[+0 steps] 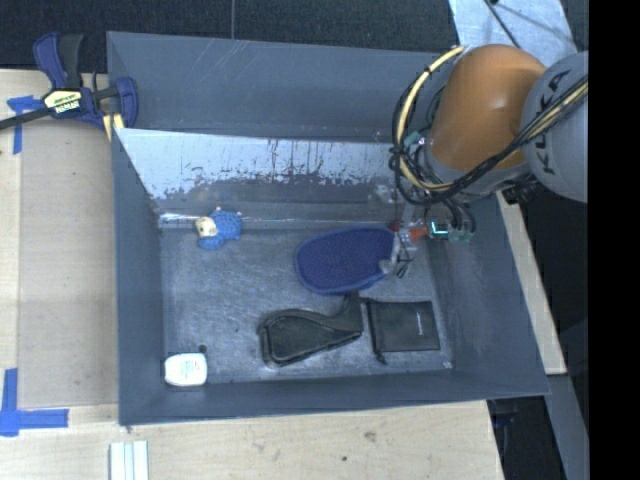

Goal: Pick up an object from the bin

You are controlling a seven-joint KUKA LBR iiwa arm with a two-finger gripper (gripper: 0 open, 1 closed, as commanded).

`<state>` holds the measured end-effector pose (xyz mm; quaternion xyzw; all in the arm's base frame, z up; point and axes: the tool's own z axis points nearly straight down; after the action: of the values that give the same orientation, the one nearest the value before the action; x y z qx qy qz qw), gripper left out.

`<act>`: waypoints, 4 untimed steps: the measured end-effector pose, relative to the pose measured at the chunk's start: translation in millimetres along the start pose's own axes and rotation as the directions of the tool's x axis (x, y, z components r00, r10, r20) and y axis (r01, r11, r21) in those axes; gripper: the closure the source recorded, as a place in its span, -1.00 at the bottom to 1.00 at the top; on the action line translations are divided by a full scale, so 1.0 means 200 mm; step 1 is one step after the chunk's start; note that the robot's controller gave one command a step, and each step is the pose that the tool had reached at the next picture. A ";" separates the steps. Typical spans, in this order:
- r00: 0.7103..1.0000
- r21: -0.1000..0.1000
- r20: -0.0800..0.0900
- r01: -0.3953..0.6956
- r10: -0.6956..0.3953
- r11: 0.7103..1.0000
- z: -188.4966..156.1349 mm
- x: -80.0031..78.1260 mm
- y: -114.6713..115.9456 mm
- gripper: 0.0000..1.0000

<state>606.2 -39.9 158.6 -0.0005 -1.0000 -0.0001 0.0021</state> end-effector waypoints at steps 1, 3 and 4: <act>0.998 -0.001 0.003 -0.070 0.070 0.998 0.46 0.00 -0.10 -1.00; 0.998 0.000 0.017 -0.059 0.059 0.998 -0.17 0.03 -0.07 1.00; 0.998 0.000 0.008 -0.059 0.059 0.998 -0.14 0.04 -0.07 -1.00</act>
Offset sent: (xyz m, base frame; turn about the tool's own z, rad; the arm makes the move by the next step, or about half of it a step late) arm 0.0005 -0.0207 -0.0886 0.0705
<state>598.7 -53.4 186.9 -0.0299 -0.9996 0.0000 -0.0019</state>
